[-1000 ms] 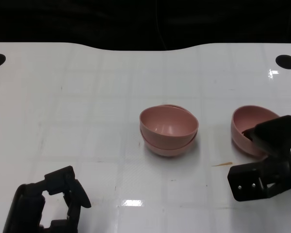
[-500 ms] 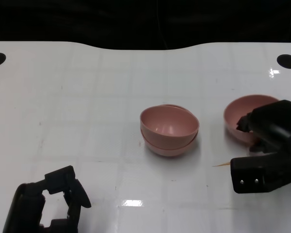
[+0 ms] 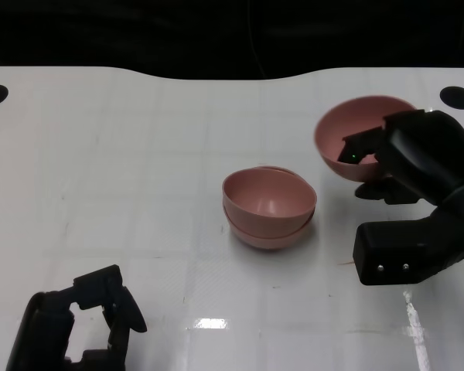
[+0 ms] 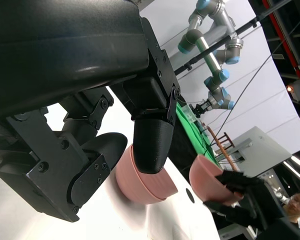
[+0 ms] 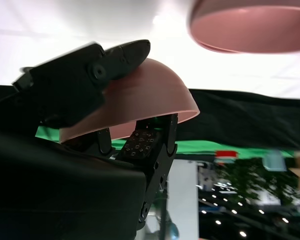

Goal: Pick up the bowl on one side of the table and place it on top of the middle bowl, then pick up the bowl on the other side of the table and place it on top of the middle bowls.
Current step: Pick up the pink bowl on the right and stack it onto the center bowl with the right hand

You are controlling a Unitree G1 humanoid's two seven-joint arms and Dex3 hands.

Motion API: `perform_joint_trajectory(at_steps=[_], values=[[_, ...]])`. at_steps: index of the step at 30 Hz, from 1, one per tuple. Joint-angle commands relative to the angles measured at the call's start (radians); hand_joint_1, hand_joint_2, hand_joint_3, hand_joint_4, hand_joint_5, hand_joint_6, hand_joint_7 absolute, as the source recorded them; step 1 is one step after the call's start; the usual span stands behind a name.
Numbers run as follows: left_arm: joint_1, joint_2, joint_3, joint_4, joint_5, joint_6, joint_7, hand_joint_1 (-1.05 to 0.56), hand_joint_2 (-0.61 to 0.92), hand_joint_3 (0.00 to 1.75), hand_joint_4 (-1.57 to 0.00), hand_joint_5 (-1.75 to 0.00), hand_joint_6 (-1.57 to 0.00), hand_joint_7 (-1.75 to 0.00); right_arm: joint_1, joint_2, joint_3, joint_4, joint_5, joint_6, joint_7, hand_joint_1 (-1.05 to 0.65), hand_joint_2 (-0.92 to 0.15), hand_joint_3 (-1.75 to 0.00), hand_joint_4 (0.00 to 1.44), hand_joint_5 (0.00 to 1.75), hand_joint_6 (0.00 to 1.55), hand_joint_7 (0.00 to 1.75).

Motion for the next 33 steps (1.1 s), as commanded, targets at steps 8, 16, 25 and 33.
perform_joint_trajectory(at_steps=[8,16,25,33], values=[[-0.002,0.004,0.010,0.001,0.010,0.003,0.004,-0.02,0.26,1.60,-0.96,-1.74,-0.91,-1.50,-0.109,0.093,0.006,0.101,0.066,-0.119,0.037,-0.10,-0.31,-1.21,0.94,1.75,0.92,1.35],[-0.007,0.002,0.011,0.010,0.015,-0.005,0.005,-0.04,0.26,1.59,-0.96,-1.74,-0.91,-1.51,-0.168,0.163,0.019,0.219,0.069,-0.196,0.026,-0.14,-0.30,-1.25,0.97,1.75,0.85,1.50],[-0.003,-0.007,0.009,-0.006,0.015,0.012,0.004,-0.06,0.24,1.61,-0.97,-1.72,-0.91,-1.51,-0.211,0.201,0.046,0.340,0.070,-0.259,0.016,-0.10,-0.31,-1.20,0.97,1.75,0.84,1.50],[-0.003,-0.007,0.008,-0.010,0.024,0.014,0.007,-0.05,0.23,1.64,-0.97,-1.72,-0.91,-1.51,-0.214,0.197,0.051,0.377,0.078,-0.284,0.056,-0.14,-0.43,-0.84,0.95,1.31,1.05,0.47]])
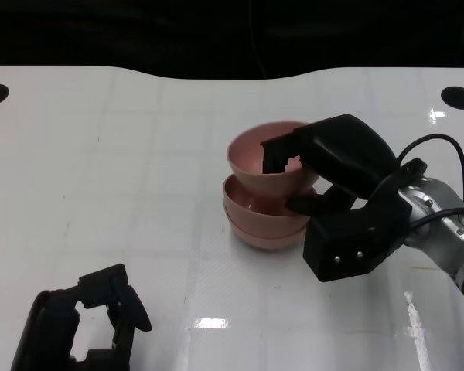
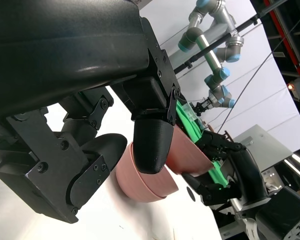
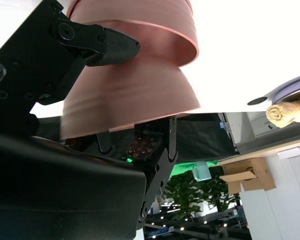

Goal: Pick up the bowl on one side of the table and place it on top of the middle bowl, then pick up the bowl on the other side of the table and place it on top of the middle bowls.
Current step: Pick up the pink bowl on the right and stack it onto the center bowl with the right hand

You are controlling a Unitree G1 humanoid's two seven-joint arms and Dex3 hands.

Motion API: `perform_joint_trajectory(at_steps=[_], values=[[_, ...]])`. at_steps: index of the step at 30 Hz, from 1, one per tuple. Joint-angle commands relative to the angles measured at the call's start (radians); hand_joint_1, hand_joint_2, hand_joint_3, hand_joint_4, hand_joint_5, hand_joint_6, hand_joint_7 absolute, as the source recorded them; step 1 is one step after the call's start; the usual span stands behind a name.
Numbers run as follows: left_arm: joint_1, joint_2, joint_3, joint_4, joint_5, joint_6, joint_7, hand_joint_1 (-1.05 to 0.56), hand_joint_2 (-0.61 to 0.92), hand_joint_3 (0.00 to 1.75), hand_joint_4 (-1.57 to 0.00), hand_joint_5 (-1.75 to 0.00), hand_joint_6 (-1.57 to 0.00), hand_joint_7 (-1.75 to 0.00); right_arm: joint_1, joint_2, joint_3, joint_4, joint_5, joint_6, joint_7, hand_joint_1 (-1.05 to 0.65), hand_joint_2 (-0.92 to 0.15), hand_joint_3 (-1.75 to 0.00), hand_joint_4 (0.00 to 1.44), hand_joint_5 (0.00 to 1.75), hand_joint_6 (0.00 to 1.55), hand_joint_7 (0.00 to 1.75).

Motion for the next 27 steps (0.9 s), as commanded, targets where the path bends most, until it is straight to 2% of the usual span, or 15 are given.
perform_joint_trajectory(at_steps=[1,2,4,5,7,13,27], values=[[0.003,0.003,0.009,-0.007,0.007,0.005,0.007,-0.05,0.22,1.65,-0.97,-1.72,-0.91,-1.51,-0.014,-0.010,0.005,0.004,0.017,-0.005,0.033,-0.16,-0.50,-0.70,0.93,1.29,1.06,0.33],[0.004,0.003,0.009,-0.008,0.008,0.007,0.008,-0.06,0.22,1.65,-0.96,-1.72,-0.91,-1.51,-0.013,-0.012,0.006,0.003,0.017,-0.002,0.046,-0.23,-0.63,-0.50,0.86,1.05,0.99,0.17],[0.005,0.002,0.009,-0.009,0.009,0.008,0.008,-0.06,0.22,1.66,-0.96,-1.72,-0.91,-1.51,-0.008,-0.023,0.010,-0.023,0.014,0.024,0.101,-0.31,-0.80,-0.26,0.81,0.79,0.92,0.05],[0.004,0.002,0.009,-0.009,0.010,0.008,0.009,-0.06,0.22,1.66,-0.96,-1.72,-0.91,-1.51,-0.005,-0.030,0.011,-0.043,0.012,0.043,0.136,-0.43,-0.87,-0.22,0.69,0.55,0.78,0.02],[0.004,0.002,0.009,-0.008,0.013,0.008,0.009,-0.05,0.22,1.66,-0.96,-1.72,-0.91,-1.51,0.003,-0.041,0.011,-0.076,0.014,0.065,0.182,-0.53,-0.91,-0.23,0.60,0.33,0.65,0.00],[0.003,0.001,0.010,-0.009,0.022,0.012,0.012,-0.05,0.23,1.65,-0.95,-1.73,-0.90,-1.51,0.018,-0.060,0.005,-0.116,0.018,0.077,0.217,-0.64,-0.92,-0.33,0.50,0.19,0.50,0.00],[0.002,0.001,0.008,-0.004,0.019,0.012,0.009,-0.04,0.24,1.62,-0.94,-1.73,-0.89,-1.52,0.040,-0.098,-0.006,-0.160,0.046,0.062,0.241,-0.73,-0.92,-0.47,0.29,0.09,0.27,0.00]])
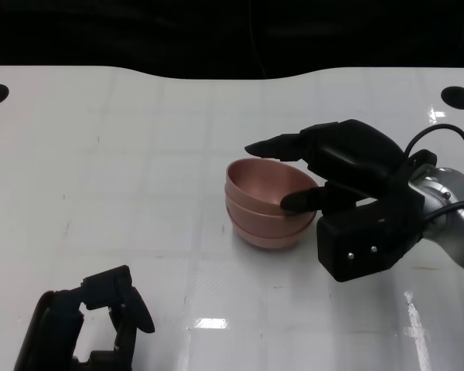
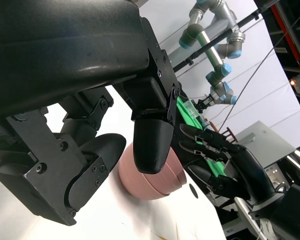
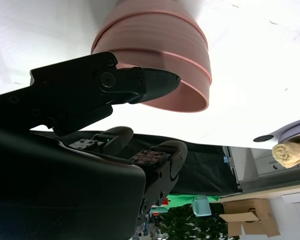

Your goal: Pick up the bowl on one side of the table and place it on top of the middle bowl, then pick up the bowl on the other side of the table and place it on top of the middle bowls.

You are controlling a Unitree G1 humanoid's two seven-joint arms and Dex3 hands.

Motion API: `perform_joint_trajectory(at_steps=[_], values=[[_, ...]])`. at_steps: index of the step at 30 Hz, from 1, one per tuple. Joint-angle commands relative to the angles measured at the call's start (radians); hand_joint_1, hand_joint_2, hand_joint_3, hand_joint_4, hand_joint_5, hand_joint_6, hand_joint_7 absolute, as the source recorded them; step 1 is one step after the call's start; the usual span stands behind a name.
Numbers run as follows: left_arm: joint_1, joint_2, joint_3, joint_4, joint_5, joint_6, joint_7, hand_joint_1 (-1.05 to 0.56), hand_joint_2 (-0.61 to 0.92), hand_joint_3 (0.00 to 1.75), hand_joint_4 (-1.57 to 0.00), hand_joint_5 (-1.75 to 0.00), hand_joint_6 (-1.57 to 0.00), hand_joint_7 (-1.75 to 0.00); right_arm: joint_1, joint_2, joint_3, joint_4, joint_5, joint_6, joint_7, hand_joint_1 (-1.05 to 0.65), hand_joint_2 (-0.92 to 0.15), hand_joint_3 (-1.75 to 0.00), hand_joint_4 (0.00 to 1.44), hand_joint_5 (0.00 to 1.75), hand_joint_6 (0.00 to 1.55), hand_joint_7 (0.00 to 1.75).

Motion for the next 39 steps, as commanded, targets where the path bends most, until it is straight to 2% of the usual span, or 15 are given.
perform_joint_trajectory(at_steps=[1,9,15,19,21,25,26,30,34,36,38,39], values=[[0.003,0.003,0.008,-0.006,-0.001,0.006,0.010,-0.04,0.25,1.62,-0.94,-1.73,-0.89,-1.52,0.018,-0.029,-0.013,-0.035,0.014,0.003,0.012,-0.73,-0.92,-0.47,0.28,0.09,0.27,0.00],[0.003,0.002,0.013,-0.013,0.017,0.014,0.018,-0.05,0.24,1.62,-0.94,-1.74,-0.90,-1.52,0.092,-0.070,-0.046,-0.145,0.031,-0.004,0.008,-0.69,-0.92,-0.41,0.29,0.12,0.30,0.01],[-0.002,0.002,0.012,-0.012,0.025,0.015,0.024,-0.04,0.23,1.63,-0.95,-1.74,-0.91,-1.51,0.229,-0.116,-0.102,-0.307,0.077,-0.020,0.010,-0.64,-0.92,-0.33,0.31,0.15,0.33,0.03],[-0.001,0.001,0.010,-0.016,0.021,0.023,0.021,-0.04,0.23,1.64,-0.95,-1.74,-0.91,-1.51,0.335,-0.123,-0.151,-0.380,0.107,-0.076,-0.048,-0.58,-0.92,-0.22,0.38,0.22,0.40,0.06],[-0.001,0.001,0.009,-0.015,0.020,0.020,0.020,-0.04,0.22,1.64,-0.95,-1.74,-0.91,-1.51,0.390,-0.113,-0.179,-0.405,0.126,-0.110,-0.088,-0.48,-0.92,-0.13,0.44,0.30,0.49,0.10],[-0.002,0.001,0.005,-0.011,0.011,0.017,0.014,-0.03,0.22,1.64,-0.95,-1.74,-0.90,-1.51,0.469,-0.103,-0.211,-0.450,0.138,-0.139,-0.131,-0.39,-0.92,-0.10,0.49,0.38,0.58,0.14],[-0.002,0.001,0.004,-0.011,0.006,0.019,0.012,-0.03,0.22,1.65,-0.94,-1.74,-0.90,-1.51,0.491,-0.098,-0.218,-0.458,0.141,-0.150,-0.145,-0.33,-0.91,-0.08,0.54,0.44,0.64,0.17],[-0.002,0.003,0.006,-0.011,0.011,0.016,0.016,-0.02,0.21,1.65,-0.94,-1.74,-0.91,-1.52,0.570,-0.078,-0.245,-0.501,0.180,-0.170,-0.167,-0.14,-0.88,-0.03,0.59,0.78,0.79,0.24],[-0.001,0.004,0.007,-0.014,0.012,0.023,0.015,-0.04,0.22,1.65,-0.94,-1.75,-0.91,-1.52,0.627,-0.060,-0.264,-0.545,0.238,-0.170,-0.150,-0.03,-0.88,-0.03,0.66,0.93,0.89,0.31],[-0.002,0.005,0.009,-0.012,0.016,0.021,0.018,-0.04,0.22,1.65,-0.94,-1.75,-0.90,-1.52,0.657,-0.050,-0.271,-0.562,0.273,-0.185,-0.145,0.06,-0.87,-0.04,0.74,1.03,0.97,0.37],[-0.003,0.006,0.011,-0.009,0.022,0.019,0.021,-0.05,0.23,1.65,-0.94,-1.75,-0.90,-1.52,0.679,-0.045,-0.274,-0.565,0.307,-0.214,-0.142,0.14,-0.85,-0.07,0.81,1.12,1.03,0.44],[-0.003,0.006,0.012,-0.008,0.024,0.019,0.022,-0.05,0.23,1.64,-0.94,-1.75,-0.90,-1.52,0.686,-0.044,-0.275,-0.564,0.322,-0.228,-0.139,0.19,-0.57,-0.63,0.84,1.20,1.02,0.59]])
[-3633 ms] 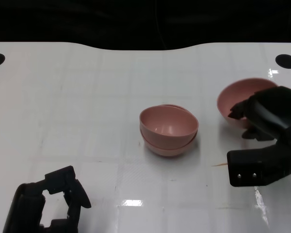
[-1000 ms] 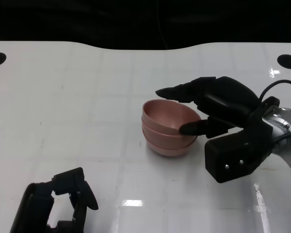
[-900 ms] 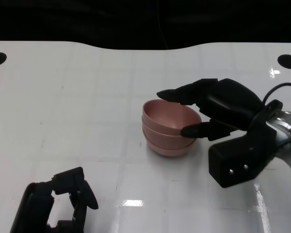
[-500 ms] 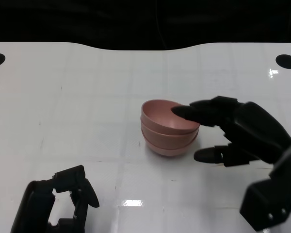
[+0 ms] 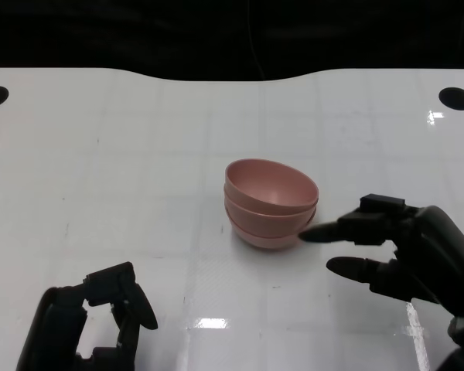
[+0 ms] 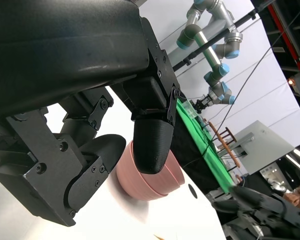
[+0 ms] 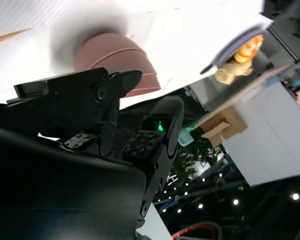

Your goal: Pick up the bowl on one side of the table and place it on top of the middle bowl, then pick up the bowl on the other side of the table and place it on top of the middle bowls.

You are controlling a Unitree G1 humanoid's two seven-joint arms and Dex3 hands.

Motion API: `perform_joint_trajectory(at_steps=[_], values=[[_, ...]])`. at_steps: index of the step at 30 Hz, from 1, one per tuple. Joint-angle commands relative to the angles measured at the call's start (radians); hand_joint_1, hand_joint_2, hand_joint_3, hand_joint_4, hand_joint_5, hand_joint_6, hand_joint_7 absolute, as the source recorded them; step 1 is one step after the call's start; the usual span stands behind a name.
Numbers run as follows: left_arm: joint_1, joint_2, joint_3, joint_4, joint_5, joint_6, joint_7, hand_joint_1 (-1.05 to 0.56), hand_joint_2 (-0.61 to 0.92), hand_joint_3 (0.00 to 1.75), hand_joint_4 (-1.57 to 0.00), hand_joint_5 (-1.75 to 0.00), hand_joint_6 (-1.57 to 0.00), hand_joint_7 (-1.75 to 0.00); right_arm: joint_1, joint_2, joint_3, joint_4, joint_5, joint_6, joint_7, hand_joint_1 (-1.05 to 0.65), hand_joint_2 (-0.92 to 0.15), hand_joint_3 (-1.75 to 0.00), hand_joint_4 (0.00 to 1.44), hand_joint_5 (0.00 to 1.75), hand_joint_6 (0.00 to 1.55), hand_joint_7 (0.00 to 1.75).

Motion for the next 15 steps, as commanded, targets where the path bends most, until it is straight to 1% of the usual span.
perform_joint_trajectory(at_steps=[1,2,3,4,6,9,11,15], values=[[0.005,0.012,0.013,0.004,0.003,0.003,0.012,-0.05,0.23,1.64,-0.94,-1.75,-0.89,-1.52,0.035,0.004,-0.022,-0.002,0.057,-0.061,0.007,0.20,-0.39,-0.97,0.86,1.22,1.01,0.67],[0.004,0.013,0.013,0.008,-0.003,0.000,0.009,-0.05,0.23,1.63,-0.94,-1.75,-0.89,-1.52,0.040,0.005,-0.023,0.007,0.063,-0.079,0.005,0.22,-0.27,-1.19,0.90,1.26,1.02,0.75],[0.004,0.014,0.013,0.011,-0.009,-0.002,0.007,-0.04,0.24,1.63,-0.94,-1.74,-0.89,-1.52,0.048,0.007,-0.027,0.011,0.061,-0.089,0.001,0.25,-0.17,-1.37,0.94,1.32,1.04,0.83],[0.003,0.014,0.014,0.015,-0.012,-0.005,0.006,-0.04,0.24,1.62,-0.94,-1.74,-0.90,-1.52,0.055,0.010,-0.032,0.013,0.058,-0.093,-0.002,0.26,-0.12,-1.46,0.97,1.38,1.05,0.88],[0.003,0.016,0.014,0.019,-0.021,-0.008,0.003,-0.04,0.24,1.62,-0.94,-1.74,-0.90,-1.51,0.066,0.021,-0.040,0.020,0.063,-0.096,-0.003,0.31,-0.07,-1.57,1.01,1.51,1.08,0.96],[0.002,0.018,0.014,0.025,-0.031,-0.015,0.000,-0.03,0.24,1.62,-0.94,-1.74,-0.91,-1.50,0.064,0.035,-0.046,0.059,0.078,-0.114,0.003,0.37,-0.02,-1.72,1.07,1.63,1.10,1.09],[-0.001,0.018,0.017,0.032,-0.029,-0.024,0.006,-0.03,0.24,1.62,-0.94,-1.74,-0.91,-1.50,0.046,0.034,-0.048,0.112,0.075,-0.152,0.001,0.38,-0.03,-1.74,1.06,1.68,1.10,1.16],[-0.005,0.017,0.024,0.044,-0.026,-0.039,0.012,-0.04,0.23,1.62,-0.96,-1.73,-0.91,-1.51,0.018,0.040,-0.051,0.189,0.086,-0.203,0.004,0.36,-0.03,-1.75,1.05,1.69,1.08,1.30]])
